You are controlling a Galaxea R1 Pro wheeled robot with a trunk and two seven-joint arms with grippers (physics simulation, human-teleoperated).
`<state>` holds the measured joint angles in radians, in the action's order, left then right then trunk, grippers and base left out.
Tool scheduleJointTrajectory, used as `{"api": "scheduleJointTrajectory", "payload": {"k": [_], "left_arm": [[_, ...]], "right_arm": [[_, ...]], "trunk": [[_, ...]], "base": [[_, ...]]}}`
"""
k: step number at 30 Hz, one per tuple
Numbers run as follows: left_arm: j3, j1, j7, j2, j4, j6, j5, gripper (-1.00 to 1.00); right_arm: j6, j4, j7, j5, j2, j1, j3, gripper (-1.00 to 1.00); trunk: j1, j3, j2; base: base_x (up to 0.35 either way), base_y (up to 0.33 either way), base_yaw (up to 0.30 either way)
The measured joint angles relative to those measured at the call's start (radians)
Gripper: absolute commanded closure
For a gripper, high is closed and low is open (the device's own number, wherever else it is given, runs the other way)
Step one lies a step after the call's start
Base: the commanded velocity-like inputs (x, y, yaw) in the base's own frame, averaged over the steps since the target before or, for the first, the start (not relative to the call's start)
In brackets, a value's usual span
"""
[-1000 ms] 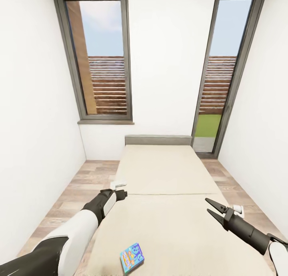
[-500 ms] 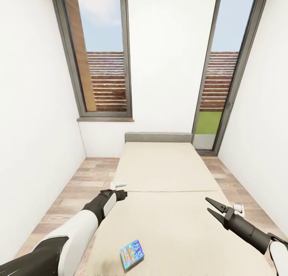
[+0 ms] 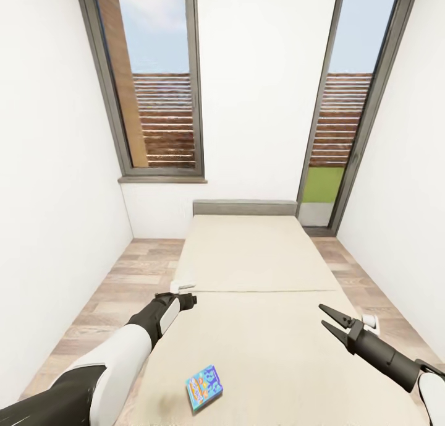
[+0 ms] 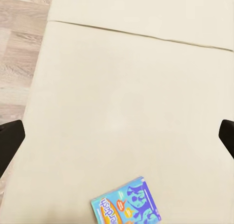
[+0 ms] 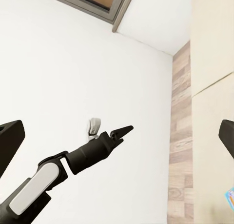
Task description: Put all the toys in the child's room - the three board games (two on the bed and one on the table), the two jigsaw puzzles on the table, and the tennis ball on the table - inside the toy box on the table in the child's room.
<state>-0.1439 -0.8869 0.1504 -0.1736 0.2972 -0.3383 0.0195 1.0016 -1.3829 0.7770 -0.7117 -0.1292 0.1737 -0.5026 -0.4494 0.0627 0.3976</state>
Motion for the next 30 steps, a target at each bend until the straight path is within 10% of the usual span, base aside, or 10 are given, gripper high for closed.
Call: {"api": "scheduleJointTrajectory", "payload": {"k": [30], "left_arm": [[0.003, 0.000, 0.000, 0.000, -0.048, 0.046, 0.000, -1.00]], "right_arm": [[0.003, -0.001, 0.008, -0.010, -0.008, 0.000, -0.001, -1.00]], "trunk": [[0.000, 0.049, 0.000]], "base": [[0.000, 0.000, 0.000]]}}
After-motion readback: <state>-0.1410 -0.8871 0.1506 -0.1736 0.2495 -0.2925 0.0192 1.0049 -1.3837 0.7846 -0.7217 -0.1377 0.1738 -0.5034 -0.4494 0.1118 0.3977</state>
